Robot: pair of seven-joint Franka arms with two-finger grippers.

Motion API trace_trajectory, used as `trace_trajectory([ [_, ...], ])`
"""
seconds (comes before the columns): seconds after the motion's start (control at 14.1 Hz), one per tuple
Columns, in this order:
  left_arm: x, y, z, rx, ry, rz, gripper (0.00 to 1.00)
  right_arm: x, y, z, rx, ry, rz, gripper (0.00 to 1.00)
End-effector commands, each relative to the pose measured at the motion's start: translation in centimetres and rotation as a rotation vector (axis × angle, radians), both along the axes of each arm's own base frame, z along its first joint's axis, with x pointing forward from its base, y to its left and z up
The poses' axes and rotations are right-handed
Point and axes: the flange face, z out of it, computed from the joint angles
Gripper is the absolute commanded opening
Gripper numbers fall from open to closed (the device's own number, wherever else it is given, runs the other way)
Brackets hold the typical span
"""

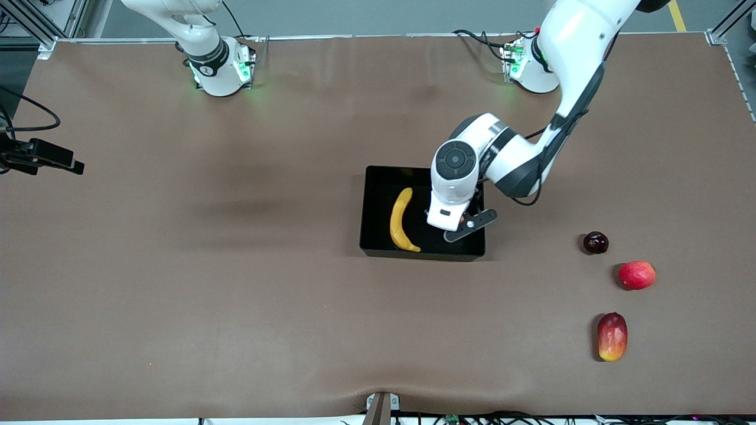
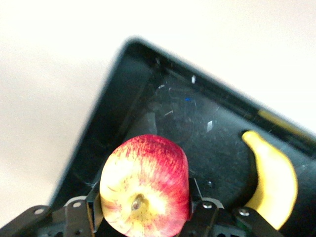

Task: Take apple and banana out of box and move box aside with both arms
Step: 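Lift the red-yellow apple out of the box with the left gripper, then set the apple by the plum while the right gripper reaches the box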

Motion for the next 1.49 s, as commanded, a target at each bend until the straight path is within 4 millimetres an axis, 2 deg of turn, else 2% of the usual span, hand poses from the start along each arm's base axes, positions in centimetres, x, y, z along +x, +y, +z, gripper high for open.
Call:
trace_trajectory([
  [0.0, 2.6, 2.9, 6.0, 0.014, 0.004, -0.039, 0.0, 0.4, 1.0, -0.3, -0.004, 0.011, 0.018, 1.0],
  [0.14, 6.1, 7.6, 8.5, -0.056, 0.007, -0.064, 0.0, 1.0, 2.8, -1.4, 0.0, 0.031, 0.044, 1.0],
  [0.21, 7.4, 10.2, 8.8, -0.069, 0.014, -0.108, 0.0, 1.2, 4.8, -1.6, 0.01, 0.036, 0.072, 1.0],
  [0.35, 9.2, 15.6, 7.6, -0.075, 0.053, -0.178, 0.0, 1.8, 8.2, -3.0, 0.012, 0.058, 0.125, 1.0],
  [0.5, 10.2, 20.0, 4.7, -0.07, 0.091, -0.185, 0.0, 2.1, 14.1, -4.0, 0.017, 0.064, 0.216, 1.0],
  [0.64, 10.6, 21.6, 1.9, -0.073, 0.094, -0.191, 0.0, 2.1, 18.7, -5.9, 0.033, 0.093, 0.287, 1.0],
  [0.71, 10.9, 23.1, -0.1, -0.073, 0.095, -0.181, 0.0, 2.2, 21.4, -7.5, 0.049, 0.118, 0.323, 1.0],
  [0.85, 10.7, 25.6, -4.3, -0.012, 0.084, -0.218, 0.0, 2.0, 26.4, -8.7, 0.115, 0.098, 0.374, 1.0],
  [0.99, 10.9, 28.7, -7.4, -0.008, 0.073, -0.206, 0.0, 1.1, 32.2, -10.4, 0.107, 0.072, 0.403, 1.0],
  [1.06, 11.0, 29.5, -8.4, -0.018, 0.077, -0.196, 0.0, 1.0, 34.4, -11.9, 0.097, 0.071, 0.37, 1.0],
  [1.2, 10.9, 29.5, -9.9, -0.03, 0.095, -0.193, 0.0, 0.0, 40.4, -15.9, 0.068, 0.066, 0.324, 1.0],
  [1.27, 10.9, 29.5, -10.4, -0.036, 0.094, -0.193, 0.0, -0.4, 42.5, -18.1, 0.049, 0.076, 0.292, 1.0],
  [1.34, 11.0, 29.5, -10.5, -0.043, 0.078, -0.193, 0.16, -1.0, 44.2, -19.4, 0.041, 0.076, 0.294, 1.0],
  [1.42, 11.1, 29.7, -10.6, -0.045, 0.076, -0.19, 0.59, -1.8, 45.5, -20.0, 0.039, 0.08, 0.312, 1.0],
])
